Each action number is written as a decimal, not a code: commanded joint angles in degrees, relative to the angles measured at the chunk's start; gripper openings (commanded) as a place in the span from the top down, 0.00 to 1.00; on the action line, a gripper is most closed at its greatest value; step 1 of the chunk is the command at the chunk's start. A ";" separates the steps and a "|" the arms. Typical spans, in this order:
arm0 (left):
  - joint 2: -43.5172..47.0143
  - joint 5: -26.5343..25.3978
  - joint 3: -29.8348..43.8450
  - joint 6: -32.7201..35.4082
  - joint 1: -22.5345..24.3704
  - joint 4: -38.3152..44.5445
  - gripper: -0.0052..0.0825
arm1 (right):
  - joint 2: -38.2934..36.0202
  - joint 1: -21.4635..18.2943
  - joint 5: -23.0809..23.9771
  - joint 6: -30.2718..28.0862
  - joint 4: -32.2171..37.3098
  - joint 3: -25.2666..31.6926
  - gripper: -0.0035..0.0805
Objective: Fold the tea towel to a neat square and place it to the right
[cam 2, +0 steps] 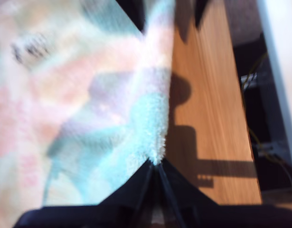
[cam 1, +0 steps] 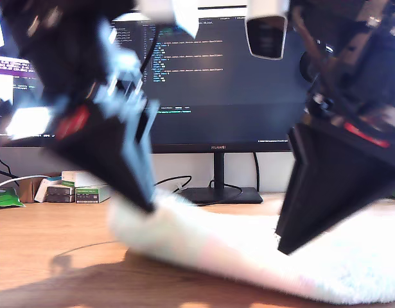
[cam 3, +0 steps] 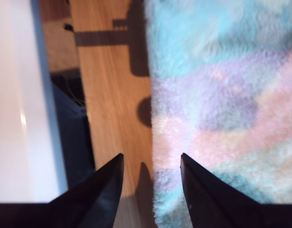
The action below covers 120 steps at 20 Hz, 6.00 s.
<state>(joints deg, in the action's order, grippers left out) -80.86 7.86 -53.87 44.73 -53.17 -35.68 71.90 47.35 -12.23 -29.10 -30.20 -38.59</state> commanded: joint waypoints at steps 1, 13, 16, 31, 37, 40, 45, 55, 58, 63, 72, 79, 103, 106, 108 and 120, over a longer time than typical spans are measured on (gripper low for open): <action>-0.42 0.74 -1.38 -0.33 0.17 -0.63 0.97 | 0.15 0.42 1.36 -0.90 -0.22 -0.55 0.55; -0.07 1.53 -6.49 -0.35 4.22 -6.73 0.97 | 0.15 0.48 12.39 -2.49 -3.69 -0.52 0.55; 0.87 4.02 -7.02 -0.76 5.03 -6.71 0.97 | 0.28 0.48 12.79 -2.45 -3.32 -0.52 0.56; 2.99 11.23 -9.27 -3.41 8.55 -6.25 0.97 | 0.42 0.63 9.68 2.34 -0.52 -0.52 0.60; 2.99 11.19 -9.29 -4.22 9.42 -6.56 0.97 | 4.24 0.63 7.89 2.91 -4.33 -0.52 0.96; 2.99 10.95 -9.29 -4.24 10.10 -7.45 0.97 | 4.42 0.63 10.58 3.63 -3.30 -0.55 0.97; 2.99 9.53 -9.29 -4.24 10.93 -7.96 0.97 | 4.39 0.48 20.57 2.95 -5.57 -2.67 0.97; 5.20 -2.36 -11.04 -6.71 12.68 -7.67 0.97 | 4.39 0.48 29.38 1.66 -21.92 -23.91 0.97; 7.58 -3.98 -11.13 -7.02 13.00 -5.49 0.97 | 4.39 0.24 32.50 -0.44 -19.54 -25.94 0.97; 7.56 -4.39 -11.13 -4.52 18.18 2.29 0.97 | 4.46 -5.11 32.79 -4.42 -6.27 -25.99 0.97; 4.96 1.18 -11.13 2.25 27.39 21.55 0.97 | 9.94 -10.12 33.20 -8.90 16.90 -26.16 0.97; 1.77 3.37 -11.13 3.28 32.15 27.54 0.97 | 16.13 -13.27 32.85 -8.41 18.43 -35.71 0.97; -3.91 9.62 -11.13 0.48 34.38 35.52 0.97 | 16.33 -14.32 21.79 4.11 5.25 -36.87 0.97; -6.62 10.10 -11.13 -3.19 34.67 30.97 0.97 | 16.33 -14.32 21.40 4.11 3.34 -36.87 0.97; -6.88 12.66 -11.13 -3.15 34.25 24.68 0.97 | 16.33 -14.38 20.81 3.76 1.44 -36.87 0.97; -0.87 20.98 -11.02 -8.41 29.64 -1.31 0.97 | 16.33 -15.12 9.51 5.64 -16.22 -36.85 0.97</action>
<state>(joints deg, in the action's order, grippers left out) -81.23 28.56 -65.28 36.93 -23.07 -36.82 88.14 31.97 -2.13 -23.94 -46.24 -76.29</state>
